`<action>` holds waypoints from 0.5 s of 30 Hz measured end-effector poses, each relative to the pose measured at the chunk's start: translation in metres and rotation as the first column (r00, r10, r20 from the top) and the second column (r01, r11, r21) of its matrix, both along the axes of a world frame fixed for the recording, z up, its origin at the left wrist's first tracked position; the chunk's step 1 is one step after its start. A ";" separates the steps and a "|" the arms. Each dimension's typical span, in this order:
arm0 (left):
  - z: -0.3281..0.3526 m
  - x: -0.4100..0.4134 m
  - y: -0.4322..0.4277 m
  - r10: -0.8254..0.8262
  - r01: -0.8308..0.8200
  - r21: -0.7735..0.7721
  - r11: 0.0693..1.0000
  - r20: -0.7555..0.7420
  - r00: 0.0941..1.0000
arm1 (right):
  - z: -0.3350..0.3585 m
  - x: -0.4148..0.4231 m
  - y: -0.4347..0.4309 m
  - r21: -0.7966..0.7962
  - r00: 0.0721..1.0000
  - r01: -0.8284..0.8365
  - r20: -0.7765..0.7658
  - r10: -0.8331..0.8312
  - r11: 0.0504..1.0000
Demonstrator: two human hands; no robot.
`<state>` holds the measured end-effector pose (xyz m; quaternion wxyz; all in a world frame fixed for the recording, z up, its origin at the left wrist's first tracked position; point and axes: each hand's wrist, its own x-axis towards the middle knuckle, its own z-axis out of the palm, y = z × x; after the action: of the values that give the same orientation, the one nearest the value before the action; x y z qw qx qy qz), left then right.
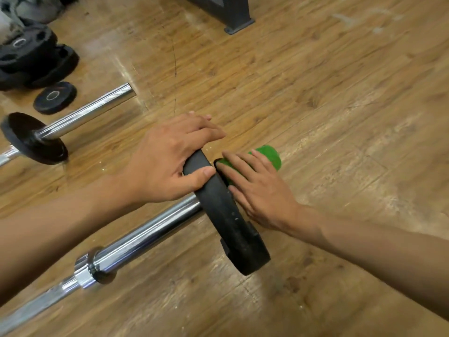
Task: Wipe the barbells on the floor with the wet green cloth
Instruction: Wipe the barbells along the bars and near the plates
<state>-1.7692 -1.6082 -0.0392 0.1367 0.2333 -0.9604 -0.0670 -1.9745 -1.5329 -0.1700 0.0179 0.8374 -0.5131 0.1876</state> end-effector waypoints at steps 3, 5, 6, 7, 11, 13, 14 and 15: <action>0.008 -0.004 -0.002 0.119 -0.125 0.101 0.987 0.064 0.991 | 0.004 -0.035 -0.024 -0.031 0.993 -0.091 -0.073 0.089 0.995; 0.016 -0.010 0.004 0.240 -0.259 0.157 0.953 0.129 0.962 | 0.002 -0.045 -0.034 0.011 0.993 0.059 0.104 -0.060 0.998; 0.018 -0.013 0.009 0.253 -0.273 0.135 0.953 0.147 0.956 | 0.000 -0.041 -0.034 0.049 0.963 0.136 0.230 -0.144 0.990; 0.017 -0.015 0.014 0.233 -0.246 0.078 0.966 0.147 0.961 | -0.002 -0.033 -0.032 0.086 0.926 0.174 0.325 -0.193 0.981; 0.010 -0.013 0.020 0.119 -0.112 -0.066 0.991 0.113 0.986 | 0.003 -0.025 -0.034 0.014 0.875 0.185 0.454 -0.171 0.983; 0.008 -0.013 0.014 0.123 -0.118 -0.061 0.991 0.084 0.989 | 0.016 -0.028 -0.037 -0.066 0.837 0.228 0.524 -0.161 0.971; 0.006 -0.013 0.011 0.122 -0.117 -0.069 0.991 0.076 0.990 | 0.024 -0.024 -0.037 -0.085 0.812 0.227 0.566 -0.140 0.970; 0.005 -0.013 0.009 0.117 -0.112 -0.073 0.991 0.064 0.991 | 0.031 -0.018 -0.036 -0.084 0.786 0.191 0.609 -0.101 0.978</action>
<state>-1.7824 -1.5992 -0.0340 0.1156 0.2853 -0.9513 -0.0177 -1.9924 -1.5692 -0.1394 -0.0725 0.6887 -0.5409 0.4774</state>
